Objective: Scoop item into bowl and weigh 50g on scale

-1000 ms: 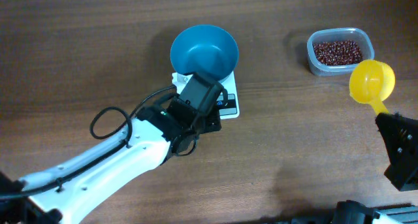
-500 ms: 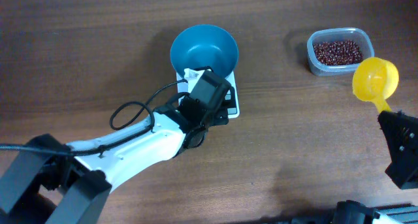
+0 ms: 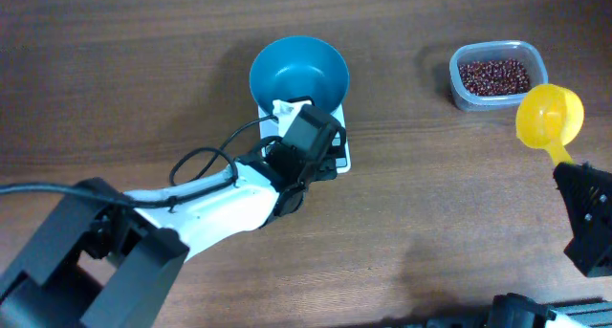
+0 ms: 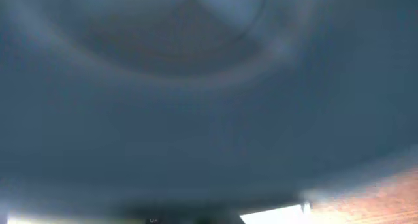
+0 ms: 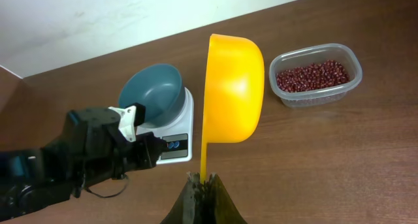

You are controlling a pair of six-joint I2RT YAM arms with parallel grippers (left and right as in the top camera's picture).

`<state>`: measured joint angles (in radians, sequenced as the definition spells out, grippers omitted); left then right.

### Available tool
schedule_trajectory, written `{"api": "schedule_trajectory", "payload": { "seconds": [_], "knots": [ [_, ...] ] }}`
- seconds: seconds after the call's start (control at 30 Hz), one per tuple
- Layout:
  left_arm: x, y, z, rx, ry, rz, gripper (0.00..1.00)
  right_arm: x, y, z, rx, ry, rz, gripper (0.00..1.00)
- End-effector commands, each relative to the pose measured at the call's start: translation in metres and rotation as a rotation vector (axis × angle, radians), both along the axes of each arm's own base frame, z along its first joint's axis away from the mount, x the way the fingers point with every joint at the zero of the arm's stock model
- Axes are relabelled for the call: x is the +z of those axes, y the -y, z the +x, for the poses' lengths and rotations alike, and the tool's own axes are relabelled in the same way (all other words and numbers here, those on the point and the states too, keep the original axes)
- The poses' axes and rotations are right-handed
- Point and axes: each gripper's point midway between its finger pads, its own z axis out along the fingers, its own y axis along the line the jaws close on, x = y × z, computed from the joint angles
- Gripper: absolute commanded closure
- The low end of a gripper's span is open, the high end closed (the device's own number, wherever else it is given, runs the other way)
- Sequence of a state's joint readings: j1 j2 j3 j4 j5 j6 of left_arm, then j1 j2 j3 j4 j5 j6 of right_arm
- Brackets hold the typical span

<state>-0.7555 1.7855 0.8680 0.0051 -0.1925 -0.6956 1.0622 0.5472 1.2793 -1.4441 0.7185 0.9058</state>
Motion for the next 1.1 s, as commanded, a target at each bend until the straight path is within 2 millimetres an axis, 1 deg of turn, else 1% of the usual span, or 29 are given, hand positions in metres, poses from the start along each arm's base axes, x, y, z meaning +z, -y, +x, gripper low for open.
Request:
{"api": "schedule_trajectory", "payload": {
  "seconds": [0.0, 0.03, 0.1, 0.13, 0.17, 0.23, 0.3, 0.33, 0.4, 0.43, 0.47, 0.5, 0.53, 0.57, 0.6, 0.67, 0.7, 0.73, 0.77, 0.8, 0.83, 0.87, 0.9, 0.93, 0.97, 1.03, 1.07],
  "knots": [
    [-0.016, 0.000, 0.000, -0.013, -0.016, 0.042, 1.00, 0.006, 0.003, 0.002, -0.017, 0.020, 0.000, 0.96],
    [-0.017, 0.001, -0.002, -0.022, -0.024, 0.035, 1.00, 0.006, 0.003, 0.002, -0.017, 0.020, 0.000, 0.96],
    [-0.011, 0.017, -0.014, -0.092, -0.077, -0.041, 1.00, 0.006, 0.003, 0.002, -0.015, 0.021, -0.004, 0.96],
    [-0.007, 0.019, -0.018, -0.108, -0.090, -0.057, 1.00, 0.006, 0.003, 0.002, -0.012, 0.022, -0.010, 0.96],
    [0.004, 0.020, -0.025, -0.124, -0.106, -0.072, 1.00, 0.006, 0.003, 0.002, -0.012, 0.022, -0.011, 0.96],
    [0.023, 0.013, -0.031, -0.128, -0.105, -0.068, 1.00, 0.006, 0.003, 0.002, -0.002, 0.025, -0.028, 0.96],
    [0.051, 0.007, -0.040, -0.147, -0.080, -0.076, 1.00, 0.007, 0.004, 0.002, -0.007, 0.030, -0.033, 0.96],
    [0.069, 0.001, -0.046, -0.148, -0.068, -0.083, 1.00, 0.007, 0.005, 0.003, -0.009, 0.032, -0.036, 0.96],
    [0.107, -0.019, -0.056, -0.152, 0.004, -0.058, 1.00, 0.005, 0.006, 0.005, -0.026, 0.041, -0.053, 0.96],
    [0.119, -0.033, -0.058, -0.127, 0.037, -0.029, 1.00, 0.004, 0.006, 0.006, -0.033, 0.044, -0.063, 0.96],
    [0.127, -0.044, -0.058, -0.101, 0.058, -0.008, 1.00, 0.002, 0.007, 0.008, -0.042, 0.046, -0.076, 0.96],
    [0.142, -0.067, -0.061, -0.044, 0.106, 0.039, 1.00, -0.003, 0.009, 0.012, -0.069, 0.053, -0.114, 0.96],
    [0.155, -0.083, -0.066, -0.008, 0.140, 0.063, 1.00, -0.006, 0.007, 0.016, -0.088, 0.062, -0.134, 0.96],
    [0.167, -0.100, -0.068, 0.033, 0.181, 0.087, 1.00, -0.008, 0.003, 0.021, -0.101, 0.072, -0.142, 0.96],
    [0.181, -0.116, -0.068, 0.086, 0.236, 0.112, 0.96, -0.012, -0.006, 0.027, -0.109, 0.076, -0.149, 0.96],
    [0.208, -0.151, -0.058, 0.246, 0.375, 0.198, 0.99, -0.020, -0.027, 0.038, -0.105, 0.068, -0.158, 0.96],
    [0.215, -0.161, -0.054, 0.299, 0.417, 0.233, 0.96, -0.021, -0.035, 0.043, -0.107, 0.070, -0.156, 0.96],
    [0.217, -0.164, -0.049, 0.283, 0.438, 0.292, 0.95, -0.018, -0.045, 0.052, -0.128, 0.087, -0.159, 0.96],
    [0.209, -0.164, -0.044, 0.201, 0.415, 0.368, 0.95, -0.014, -0.056, 0.066, -0.173, 0.106, -0.150, 0.96],
    [0.202, -0.166, -0.042, 0.175, 0.384, 0.380, 0.95, -0.014, -0.063, 0.077, -0.205, 0.101, -0.125, 0.96],
    [0.199, -0.171, -0.039, 0.186, 0.364, 0.373, 0.93, -0.015, -0.066, 0.087, -0.224, 0.084, -0.101, 0.96],
    [0.197, -0.178, -0.036, 0.207, 0.349, 0.362, 0.87, -0.019, -0.066, 0.097, -0.252, 0.053, -0.082, 0.96],
    [0.195, -0.190, -0.031, 0.237, 0.320, 0.330, 0.73, -0.034, -0.054, 0.115, -0.304, -0.027, -0.087, 0.96],
    [0.194, -0.195, -0.029, 0.245, 0.306, 0.314, 0.62, -0.041, -0.047, 0.123, -0.302, -0.066, -0.104, 0.96],
    [0.194, -0.197, -0.028, 0.229, 0.293, 0.309, 0.53, -0.049, -0.044, 0.131, -0.286, -0.106, -0.108, 0.96],
    [0.199, -0.189, -0.030, 0.088, 0.264, 0.303, 0.44, -0.057, -0.044, 0.145, -0.200, -0.162, -0.072, 0.96],
    [0.204, -0.185, -0.031, 0.032, 0.267, 0.304, 0.32, -0.057, -0.045, 0.149, -0.156, -0.173, -0.038, 0.96]
  ]
}}
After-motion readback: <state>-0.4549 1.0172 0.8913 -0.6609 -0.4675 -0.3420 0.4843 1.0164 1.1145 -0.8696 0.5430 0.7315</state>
